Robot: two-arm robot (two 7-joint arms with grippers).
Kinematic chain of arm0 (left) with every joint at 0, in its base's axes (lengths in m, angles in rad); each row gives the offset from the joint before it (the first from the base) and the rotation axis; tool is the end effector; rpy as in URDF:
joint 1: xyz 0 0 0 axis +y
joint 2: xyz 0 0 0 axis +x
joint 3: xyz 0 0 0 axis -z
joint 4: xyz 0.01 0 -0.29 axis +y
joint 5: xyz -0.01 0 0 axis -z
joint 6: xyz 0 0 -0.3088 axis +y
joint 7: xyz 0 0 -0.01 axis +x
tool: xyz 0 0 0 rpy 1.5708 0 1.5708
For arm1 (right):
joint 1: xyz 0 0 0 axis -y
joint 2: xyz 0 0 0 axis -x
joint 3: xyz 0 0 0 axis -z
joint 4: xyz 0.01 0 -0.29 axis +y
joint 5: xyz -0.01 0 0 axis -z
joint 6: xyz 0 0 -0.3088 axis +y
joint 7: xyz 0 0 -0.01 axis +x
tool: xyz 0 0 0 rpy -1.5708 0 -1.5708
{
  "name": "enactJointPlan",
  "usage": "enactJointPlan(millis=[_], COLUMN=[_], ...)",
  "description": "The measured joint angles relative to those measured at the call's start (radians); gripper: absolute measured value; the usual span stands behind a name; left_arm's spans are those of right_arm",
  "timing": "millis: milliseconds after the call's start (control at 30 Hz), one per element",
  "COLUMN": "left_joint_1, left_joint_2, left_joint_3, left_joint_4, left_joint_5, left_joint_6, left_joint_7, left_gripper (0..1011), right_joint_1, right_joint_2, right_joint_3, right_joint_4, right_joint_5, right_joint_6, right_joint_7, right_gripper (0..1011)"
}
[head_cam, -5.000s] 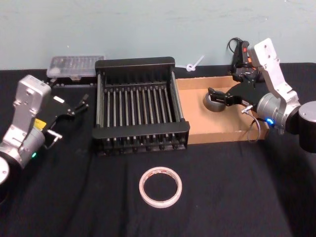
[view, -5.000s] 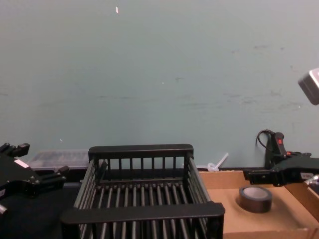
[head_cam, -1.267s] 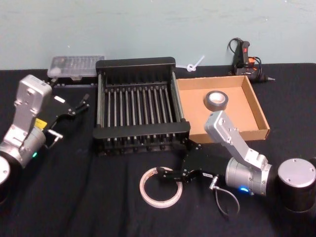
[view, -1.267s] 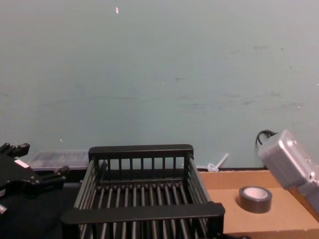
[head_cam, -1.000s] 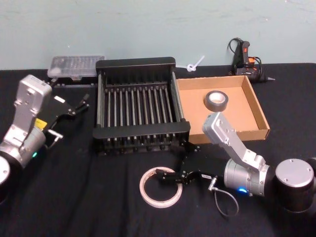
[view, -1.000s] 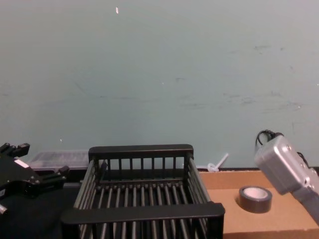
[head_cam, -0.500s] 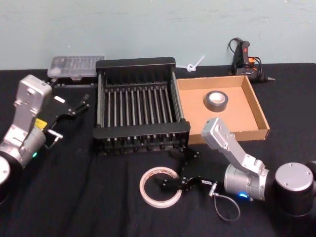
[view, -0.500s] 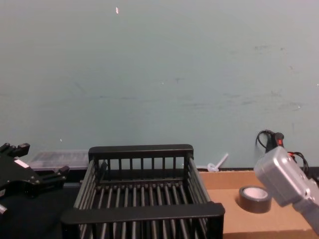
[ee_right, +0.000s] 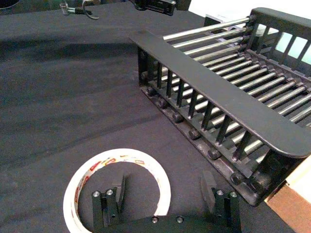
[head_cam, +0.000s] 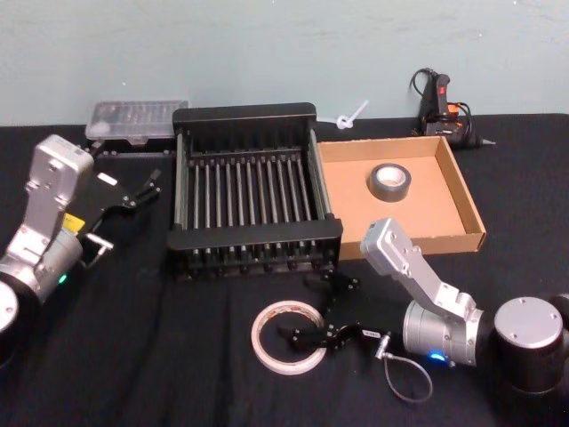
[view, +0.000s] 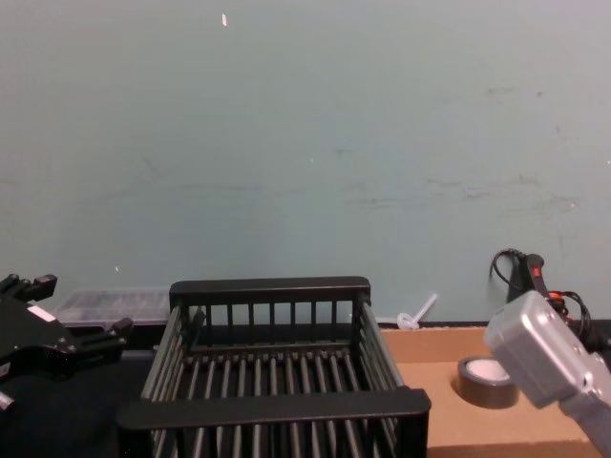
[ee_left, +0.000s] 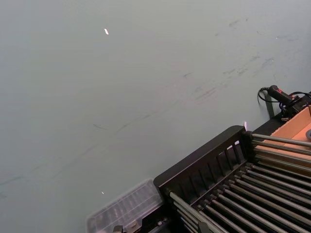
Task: Pick up the white tape and place it into the black box , Pick up the silver tape and place it into the brown box.
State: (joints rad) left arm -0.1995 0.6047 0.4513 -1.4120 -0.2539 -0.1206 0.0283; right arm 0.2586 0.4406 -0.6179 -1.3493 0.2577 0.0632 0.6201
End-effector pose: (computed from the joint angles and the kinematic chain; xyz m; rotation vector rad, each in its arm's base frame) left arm 0.3581 0.0827 -0.3023 0.3044 -0.2851 1.2480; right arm 0.3568 0.0091 -0.3336 -0.3877 0.0511 -0.4808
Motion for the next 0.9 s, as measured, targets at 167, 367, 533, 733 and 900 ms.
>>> enactJointPlan(millis=[167, 367, 533, 733, 900], left_joint_1=[0.0, 0.0, 0.0, 0.0, 0.0], left_joint_2=[0.0, 0.0, 0.0, 0.0, 0.0], left_joint_3=[0.0, 0.0, 0.0, 0.0, 0.0], left_joint_4=[0.0, 0.0, 0.0, 0.0, 0.0], left_joint_5=[0.0, 0.0, 0.0, 0.0, 0.0], left_joint_6=[0.0, 0.0, 0.0, 0.0, 0.0], left_joint_7=[0.0, 0.0, 0.0, 0.0, 0.0], left_gripper=[1001, 1001, 1001, 1001, 1001], right_joint_1=[0.0, 0.0, 0.0, 0.0, 0.0], right_joint_2=[-0.001, 0.0, 0.001, 0.001, 0.001], right_joint_3=[-0.002, -0.003, -0.003, -0.003, -0.002], right_joint_4=[0.0, 0.0, -0.001, -0.002, -0.002], right_joint_5=[0.001, 0.002, 0.001, 0.001, 0.001], right_joint_6=[0.002, 0.005, 0.008, 0.008, 0.008], right_joint_7=[-0.001, -0.003, -0.004, -0.005, -0.005], right_gripper=[1003, 1002, 1002, 1002, 978])
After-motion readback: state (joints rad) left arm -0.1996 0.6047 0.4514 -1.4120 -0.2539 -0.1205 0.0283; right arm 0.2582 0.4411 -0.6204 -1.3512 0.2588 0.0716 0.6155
